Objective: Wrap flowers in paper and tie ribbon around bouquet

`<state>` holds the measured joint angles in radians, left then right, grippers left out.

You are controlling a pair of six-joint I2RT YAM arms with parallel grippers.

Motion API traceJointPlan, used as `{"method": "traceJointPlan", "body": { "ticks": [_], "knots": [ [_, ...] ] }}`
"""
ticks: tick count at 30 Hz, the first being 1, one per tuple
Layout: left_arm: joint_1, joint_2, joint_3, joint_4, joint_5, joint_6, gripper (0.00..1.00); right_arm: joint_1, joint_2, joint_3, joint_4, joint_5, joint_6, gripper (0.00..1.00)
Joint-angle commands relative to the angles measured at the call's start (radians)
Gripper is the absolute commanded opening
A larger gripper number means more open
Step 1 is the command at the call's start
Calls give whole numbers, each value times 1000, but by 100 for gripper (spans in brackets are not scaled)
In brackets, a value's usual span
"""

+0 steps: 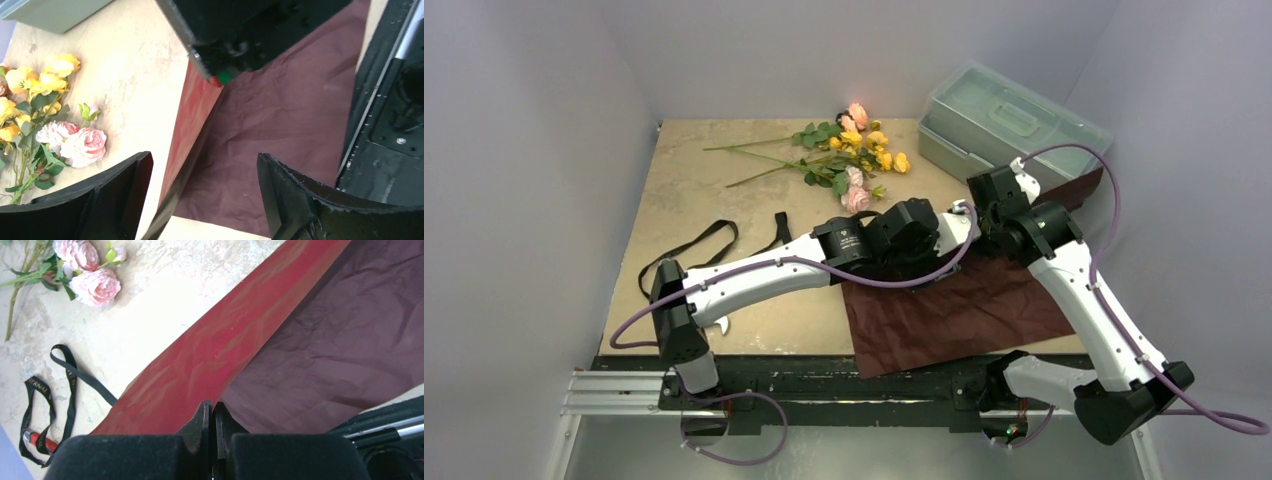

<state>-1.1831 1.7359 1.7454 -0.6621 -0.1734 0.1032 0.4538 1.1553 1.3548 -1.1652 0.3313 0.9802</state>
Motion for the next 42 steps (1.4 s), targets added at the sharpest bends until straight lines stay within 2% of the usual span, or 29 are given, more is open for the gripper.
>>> {"method": "traceJointPlan", "body": {
  "ticks": [1,5,8,10,15,16,17,21,24,26,30,33,37,40,42],
  "knots": [
    [49,-94,-125,206,-38,56,82,7,-50,-48,111,-65,-53,0],
    [98,-153,-238,319,12,73,82,7,-41,-43,113,-84,-64,0],
    [145,-135,-221,277,116,49,73,8,-34,-39,141,-115,-77,0],
    [149,-125,-231,271,131,45,64,7,-31,-36,156,-120,-80,0],
    [177,-118,-265,282,168,-2,22,7,-9,-7,197,-167,-115,0],
    [181,-117,-260,272,169,-12,8,7,-5,-2,204,-176,-121,0],
    [183,-114,-250,256,180,-22,0,7,0,4,210,-183,-128,0],
    [223,-127,-237,202,202,-132,0,7,32,47,190,-173,-155,0],
    [341,-142,-269,166,292,-289,0,5,71,106,137,-140,-177,31],
    [412,-186,-331,176,320,-425,0,6,88,147,119,-115,-196,55],
    [561,-280,-472,186,336,-630,0,6,96,202,99,-77,-223,78],
    [663,-328,-577,168,371,-781,0,4,94,219,91,-62,-230,87],
    [820,-396,-751,189,450,-933,0,5,81,193,90,-51,-226,93],
    [1003,-406,-848,208,539,-1007,0,3,61,161,88,-45,-219,96],
    [1084,-388,-876,229,578,-1011,0,4,45,138,90,-37,-210,96]
  ]
}}
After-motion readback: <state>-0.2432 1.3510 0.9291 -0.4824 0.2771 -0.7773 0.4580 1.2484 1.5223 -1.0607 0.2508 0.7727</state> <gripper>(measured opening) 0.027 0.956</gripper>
